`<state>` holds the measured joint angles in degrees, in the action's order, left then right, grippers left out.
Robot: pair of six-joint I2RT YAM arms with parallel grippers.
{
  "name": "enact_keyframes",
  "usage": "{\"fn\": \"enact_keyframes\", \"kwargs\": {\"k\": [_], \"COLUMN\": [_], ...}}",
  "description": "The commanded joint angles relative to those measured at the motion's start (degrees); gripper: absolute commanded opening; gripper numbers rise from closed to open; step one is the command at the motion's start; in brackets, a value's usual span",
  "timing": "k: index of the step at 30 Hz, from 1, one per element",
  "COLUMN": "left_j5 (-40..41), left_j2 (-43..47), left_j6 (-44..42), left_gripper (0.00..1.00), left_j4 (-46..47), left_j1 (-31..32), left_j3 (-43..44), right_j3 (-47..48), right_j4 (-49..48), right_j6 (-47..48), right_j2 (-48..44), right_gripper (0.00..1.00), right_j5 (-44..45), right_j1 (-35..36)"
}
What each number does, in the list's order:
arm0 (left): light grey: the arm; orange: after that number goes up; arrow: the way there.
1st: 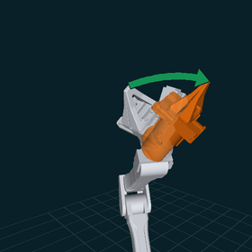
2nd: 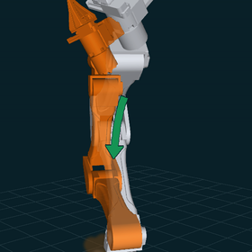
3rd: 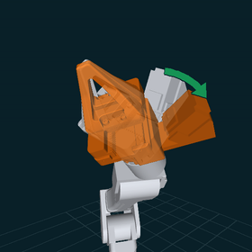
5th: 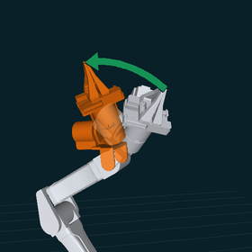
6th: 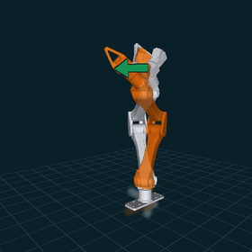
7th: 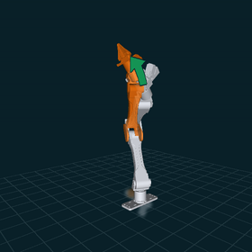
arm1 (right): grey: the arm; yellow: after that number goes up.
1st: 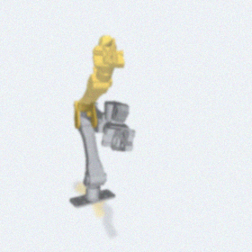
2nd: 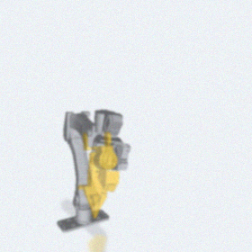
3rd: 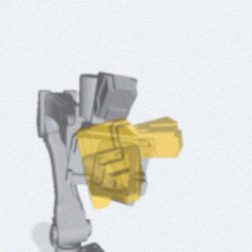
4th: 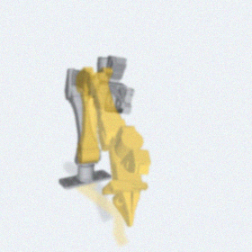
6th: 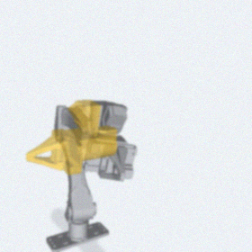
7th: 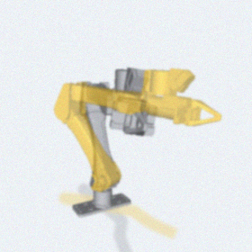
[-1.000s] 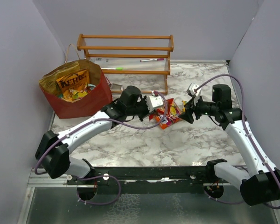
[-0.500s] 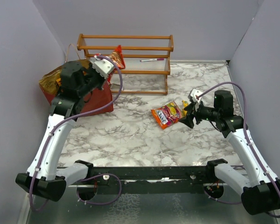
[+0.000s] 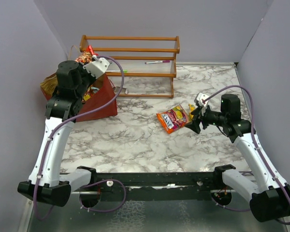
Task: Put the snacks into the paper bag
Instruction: Place the snack in the paper bag.
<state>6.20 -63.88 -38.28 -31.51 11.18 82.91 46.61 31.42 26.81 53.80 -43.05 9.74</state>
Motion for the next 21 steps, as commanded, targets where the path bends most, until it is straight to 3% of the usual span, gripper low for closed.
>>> {"fn": "enact_keyframes", "kwargs": {"k": [1, 6, 21], "left_j5": [10.15, 10.64, -6.36], "left_j2": [-1.60, -4.49, -13.25], "left_j6": [-8.69, -12.45, -20.88], "left_gripper": [0.00, 0.00, 0.00], "left_j4": [-4.26, -7.92, -18.45], "left_j1": [-0.69, -3.08, -14.63], "left_j3": [1.90, 2.22, 5.00], "right_j3": [-0.57, -0.58, -0.82], "right_j4": [-1.89, -1.51, -1.45], "right_j6": [0.46, 0.53, 0.77], "right_j2": [-0.43, -0.01, 0.66], "right_gripper": [0.71, 0.72, 0.74], "right_j5": [1.28, 0.98, 0.51], "right_j1": [0.02, 0.02, 0.02]}}
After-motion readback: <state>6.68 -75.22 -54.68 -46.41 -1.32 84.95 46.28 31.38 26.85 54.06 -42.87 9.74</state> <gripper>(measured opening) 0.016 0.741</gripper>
